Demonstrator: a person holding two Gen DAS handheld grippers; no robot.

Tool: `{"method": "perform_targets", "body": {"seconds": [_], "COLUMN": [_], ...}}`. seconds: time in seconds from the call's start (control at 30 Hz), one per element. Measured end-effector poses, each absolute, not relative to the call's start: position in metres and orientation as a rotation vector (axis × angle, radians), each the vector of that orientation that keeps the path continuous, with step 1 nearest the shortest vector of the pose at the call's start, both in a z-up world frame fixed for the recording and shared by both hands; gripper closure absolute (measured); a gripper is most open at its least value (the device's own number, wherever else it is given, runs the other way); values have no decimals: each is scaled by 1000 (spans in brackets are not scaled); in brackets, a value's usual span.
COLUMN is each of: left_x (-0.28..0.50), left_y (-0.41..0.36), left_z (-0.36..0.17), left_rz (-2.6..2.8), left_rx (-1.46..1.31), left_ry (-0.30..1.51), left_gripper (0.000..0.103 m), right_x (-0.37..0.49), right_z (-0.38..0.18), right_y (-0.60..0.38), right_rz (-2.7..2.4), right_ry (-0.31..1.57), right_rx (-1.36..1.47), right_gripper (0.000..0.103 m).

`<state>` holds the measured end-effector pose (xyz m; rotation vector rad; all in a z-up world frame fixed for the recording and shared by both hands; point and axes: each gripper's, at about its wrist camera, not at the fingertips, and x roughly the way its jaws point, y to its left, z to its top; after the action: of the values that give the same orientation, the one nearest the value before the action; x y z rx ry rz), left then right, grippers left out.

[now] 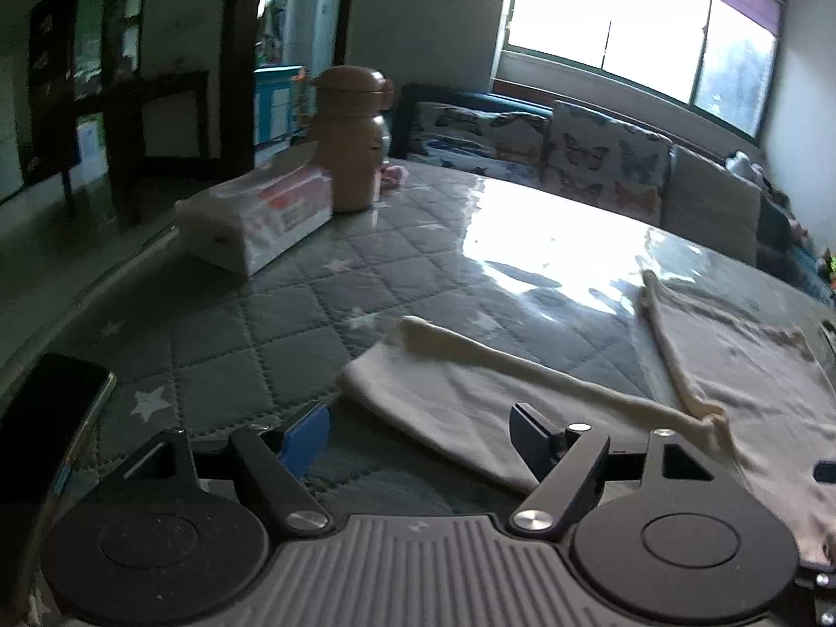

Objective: Fold clothes

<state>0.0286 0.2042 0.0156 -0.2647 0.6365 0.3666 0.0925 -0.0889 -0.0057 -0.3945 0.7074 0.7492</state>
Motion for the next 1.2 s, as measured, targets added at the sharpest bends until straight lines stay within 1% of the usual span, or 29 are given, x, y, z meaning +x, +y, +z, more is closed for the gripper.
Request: {"method": "perform_targets", "body": {"seconds": [0.07, 0.17, 0.23, 0.3, 0.4, 0.43, 0.47, 0.5, 0.53, 0.6, 0.7, 1.0, 1.2], "left_x": [31, 37, 41, 45, 48, 49, 50, 51, 51, 52, 50, 48, 60], "left_y": [208, 212, 217, 222, 226, 227, 228, 228, 230, 234, 231, 177, 118], "left_z": [15, 12, 9, 5, 3, 3, 2, 2, 2, 3, 12, 66, 97], "left_rz": [379, 398, 410, 423, 440, 445, 450, 461, 469, 476, 466, 269, 72], "left_rx": [-265, -263, -283, -305, -312, -312, -311, -307, -315, -344, -347, -308, -272], "left_ry": [635, 644, 655, 668, 665, 663, 661, 661, 659, 653, 616, 490, 450], "left_gripper": [28, 36, 43, 56, 62, 62, 67, 74, 77, 91, 96, 98, 98], "right_x": [94, 94, 94, 94, 93, 93, 92, 92, 92, 92, 91, 95, 103], "right_z": [-6, -6, -3, -1, 2, 4, 5, 7, 8, 10, 13, 25, 26], "right_y": [-89, -89, -90, -92, -95, -97, -99, -101, -103, -109, -118, -157, -187], "right_rz": [751, 753, 756, 760, 769, 772, 775, 776, 774, 770, 762, 680, 610], "right_ry": [715, 718, 711, 711, 709, 710, 712, 714, 716, 719, 723, 695, 692], "right_rx": [-396, -392, -380, -370, -357, -349, -340, -332, -325, -311, -292, -233, -196], "right_gripper": [0, 0, 0, 0, 0, 0, 0, 0, 0, 0, 0, 0, 0]}}
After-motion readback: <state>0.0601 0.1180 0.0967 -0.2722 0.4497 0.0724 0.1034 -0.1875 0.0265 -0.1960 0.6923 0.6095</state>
